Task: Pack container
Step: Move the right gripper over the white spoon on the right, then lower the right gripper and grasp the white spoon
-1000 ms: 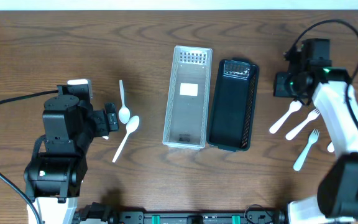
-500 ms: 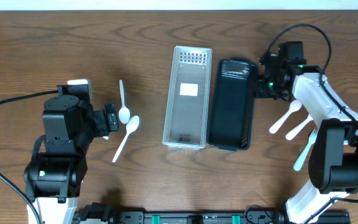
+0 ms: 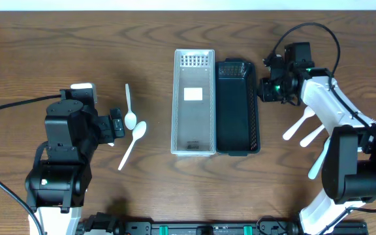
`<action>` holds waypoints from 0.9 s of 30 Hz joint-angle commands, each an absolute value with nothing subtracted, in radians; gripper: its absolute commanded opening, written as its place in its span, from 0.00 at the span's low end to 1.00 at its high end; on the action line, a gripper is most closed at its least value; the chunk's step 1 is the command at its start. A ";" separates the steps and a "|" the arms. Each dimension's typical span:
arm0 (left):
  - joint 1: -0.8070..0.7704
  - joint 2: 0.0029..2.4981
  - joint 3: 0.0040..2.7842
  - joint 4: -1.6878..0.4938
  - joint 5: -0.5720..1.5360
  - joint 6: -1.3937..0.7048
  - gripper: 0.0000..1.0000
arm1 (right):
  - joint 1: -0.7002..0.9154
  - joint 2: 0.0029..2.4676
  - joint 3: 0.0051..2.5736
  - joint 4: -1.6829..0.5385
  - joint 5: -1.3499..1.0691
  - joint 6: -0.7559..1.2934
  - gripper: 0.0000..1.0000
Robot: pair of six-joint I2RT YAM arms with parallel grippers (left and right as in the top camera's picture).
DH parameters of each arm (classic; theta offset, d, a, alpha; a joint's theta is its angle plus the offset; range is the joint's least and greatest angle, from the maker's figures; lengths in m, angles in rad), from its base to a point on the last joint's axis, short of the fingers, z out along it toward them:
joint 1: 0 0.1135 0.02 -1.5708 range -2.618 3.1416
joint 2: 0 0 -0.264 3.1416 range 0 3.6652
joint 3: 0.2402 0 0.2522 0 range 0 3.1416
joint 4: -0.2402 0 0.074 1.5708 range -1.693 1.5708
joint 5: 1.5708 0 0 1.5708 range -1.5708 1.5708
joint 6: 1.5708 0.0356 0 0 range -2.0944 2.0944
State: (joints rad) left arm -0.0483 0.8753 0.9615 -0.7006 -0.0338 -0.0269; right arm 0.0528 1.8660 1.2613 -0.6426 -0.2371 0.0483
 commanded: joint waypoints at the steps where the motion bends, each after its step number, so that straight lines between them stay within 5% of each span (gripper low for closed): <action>1: -0.045 0.875 0.980 -0.702 -0.045 -0.035 0.98 | 0.001 1.843 1.296 -0.695 -0.021 0.177 0.37; 6: -0.045 0.875 0.980 -0.703 -0.045 -0.036 0.98 | -0.072 1.754 1.364 -0.823 0.136 0.324 0.77; 9: -0.045 0.875 0.980 -0.704 -0.044 -0.036 0.98 | -0.123 1.704 1.383 -0.911 0.184 0.479 0.85; 13: -0.045 0.875 0.980 -0.709 -0.038 -0.036 0.98 | -0.172 1.711 1.373 -0.961 0.187 0.603 0.92; 27: -0.045 0.875 0.980 -0.730 -0.038 -0.036 0.98 | -0.184 1.986 1.357 -0.865 0.142 0.612 0.93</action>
